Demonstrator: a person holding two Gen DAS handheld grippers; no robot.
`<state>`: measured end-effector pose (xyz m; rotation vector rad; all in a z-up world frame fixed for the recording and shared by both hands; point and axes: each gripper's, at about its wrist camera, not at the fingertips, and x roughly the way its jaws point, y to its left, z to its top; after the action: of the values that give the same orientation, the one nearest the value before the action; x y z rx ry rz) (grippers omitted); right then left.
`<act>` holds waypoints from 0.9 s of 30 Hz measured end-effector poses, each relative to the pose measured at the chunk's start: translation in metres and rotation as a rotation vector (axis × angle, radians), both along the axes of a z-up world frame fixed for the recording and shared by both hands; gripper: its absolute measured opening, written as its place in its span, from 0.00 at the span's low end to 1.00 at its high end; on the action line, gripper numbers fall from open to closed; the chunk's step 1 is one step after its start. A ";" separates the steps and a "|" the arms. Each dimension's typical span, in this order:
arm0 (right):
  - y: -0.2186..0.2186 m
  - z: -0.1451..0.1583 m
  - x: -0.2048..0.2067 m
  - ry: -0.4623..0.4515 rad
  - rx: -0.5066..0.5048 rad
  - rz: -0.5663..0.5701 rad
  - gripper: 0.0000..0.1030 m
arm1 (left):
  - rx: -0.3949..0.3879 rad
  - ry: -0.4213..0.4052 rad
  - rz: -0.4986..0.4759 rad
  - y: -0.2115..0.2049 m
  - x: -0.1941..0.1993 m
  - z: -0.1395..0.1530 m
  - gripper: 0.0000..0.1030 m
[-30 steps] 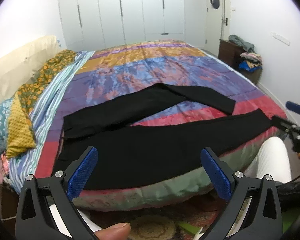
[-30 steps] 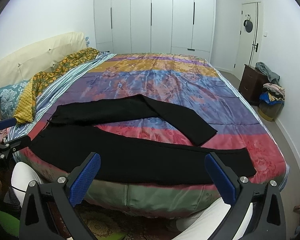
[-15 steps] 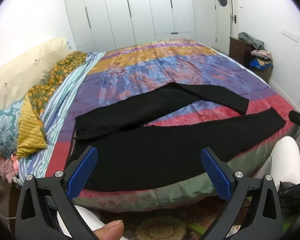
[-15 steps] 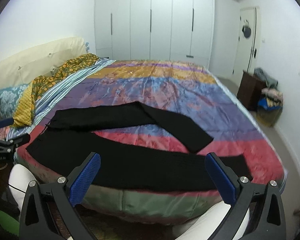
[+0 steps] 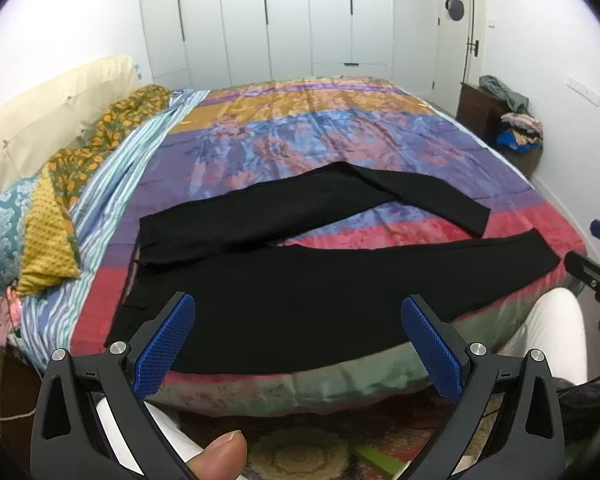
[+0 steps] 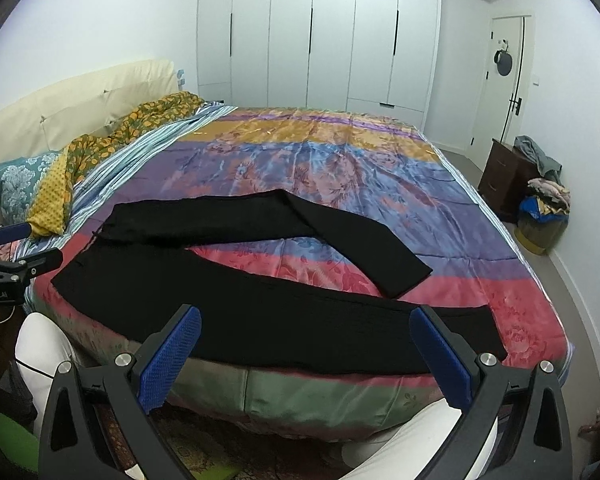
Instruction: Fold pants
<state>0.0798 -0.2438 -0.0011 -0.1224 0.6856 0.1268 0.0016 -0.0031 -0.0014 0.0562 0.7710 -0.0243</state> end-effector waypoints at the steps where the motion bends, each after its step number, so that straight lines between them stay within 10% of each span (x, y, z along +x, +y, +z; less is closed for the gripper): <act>1: 0.001 0.001 0.000 -0.002 0.008 0.001 1.00 | 0.007 -0.001 -0.001 -0.002 -0.001 0.000 1.00; 27: 0.009 0.007 -0.004 -0.004 0.013 0.011 1.00 | -0.013 -0.065 -0.030 -0.007 -0.009 0.010 1.00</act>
<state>0.0759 -0.2348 0.0059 -0.1139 0.6803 0.1420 -0.0072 -0.0105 0.0089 0.0557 0.7054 -0.0559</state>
